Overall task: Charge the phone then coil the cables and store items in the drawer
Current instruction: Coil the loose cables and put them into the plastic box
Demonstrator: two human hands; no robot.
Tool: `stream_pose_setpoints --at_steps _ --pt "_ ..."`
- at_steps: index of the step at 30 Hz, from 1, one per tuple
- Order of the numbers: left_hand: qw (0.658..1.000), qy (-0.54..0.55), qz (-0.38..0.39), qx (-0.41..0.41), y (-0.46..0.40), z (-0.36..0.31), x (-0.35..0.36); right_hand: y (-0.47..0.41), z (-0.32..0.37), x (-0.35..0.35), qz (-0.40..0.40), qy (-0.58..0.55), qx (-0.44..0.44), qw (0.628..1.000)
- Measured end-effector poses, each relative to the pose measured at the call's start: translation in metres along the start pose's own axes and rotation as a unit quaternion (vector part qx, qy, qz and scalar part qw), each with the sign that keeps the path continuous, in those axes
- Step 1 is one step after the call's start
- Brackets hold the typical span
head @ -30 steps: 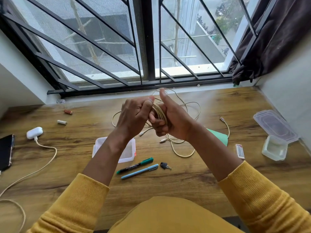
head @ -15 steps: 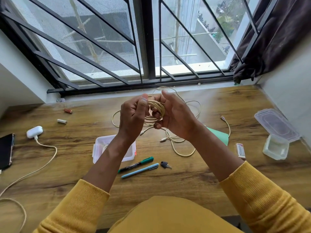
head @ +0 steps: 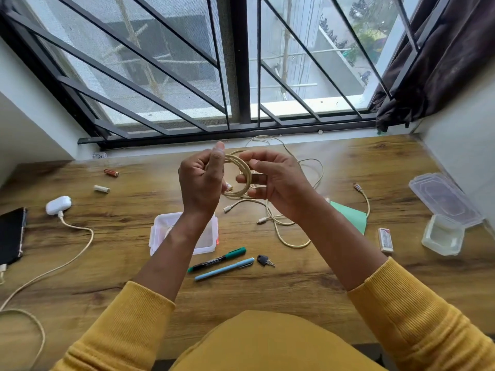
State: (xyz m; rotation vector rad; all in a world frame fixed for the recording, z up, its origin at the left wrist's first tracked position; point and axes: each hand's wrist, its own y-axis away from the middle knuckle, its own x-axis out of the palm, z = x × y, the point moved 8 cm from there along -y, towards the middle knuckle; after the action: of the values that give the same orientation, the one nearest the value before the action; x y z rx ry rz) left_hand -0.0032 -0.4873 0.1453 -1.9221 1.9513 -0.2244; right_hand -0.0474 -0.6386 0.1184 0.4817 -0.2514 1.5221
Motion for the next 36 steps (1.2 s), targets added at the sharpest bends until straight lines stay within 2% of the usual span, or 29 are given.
stream_pose_setpoints --at_steps 5,10,14,17,24,31,36 --pt "0.997 -0.054 -0.057 -0.016 0.001 0.008 -0.009 0.002 0.003 0.001 -0.034 0.022 -0.054 0.998" --pt "0.994 -0.083 -0.064 -0.013 0.002 0.007 -0.013 0.003 0.004 0.001 -0.066 0.039 -0.076 0.994" --pt "0.993 -0.108 -0.056 0.005 0.000 0.006 -0.014 0.004 0.009 -0.004 -0.095 0.102 -0.111 0.984" --pt "0.992 -0.126 -0.020 0.012 -0.002 0.009 -0.011 0.004 0.014 -0.009 -0.107 0.134 -0.129 0.977" --pt "0.976 -0.172 0.135 -0.018 0.005 0.024 0.016 0.004 0.024 -0.010 -0.105 0.155 -0.137 0.973" --pt "0.978 -0.130 0.159 -0.038 0.008 0.026 0.022 0.007 0.028 -0.011 -0.106 0.115 -0.116 0.981" --pt "0.968 -0.187 0.167 -0.003 0.008 0.027 0.024 0.006 0.030 -0.015 -0.117 0.128 -0.129 0.976"
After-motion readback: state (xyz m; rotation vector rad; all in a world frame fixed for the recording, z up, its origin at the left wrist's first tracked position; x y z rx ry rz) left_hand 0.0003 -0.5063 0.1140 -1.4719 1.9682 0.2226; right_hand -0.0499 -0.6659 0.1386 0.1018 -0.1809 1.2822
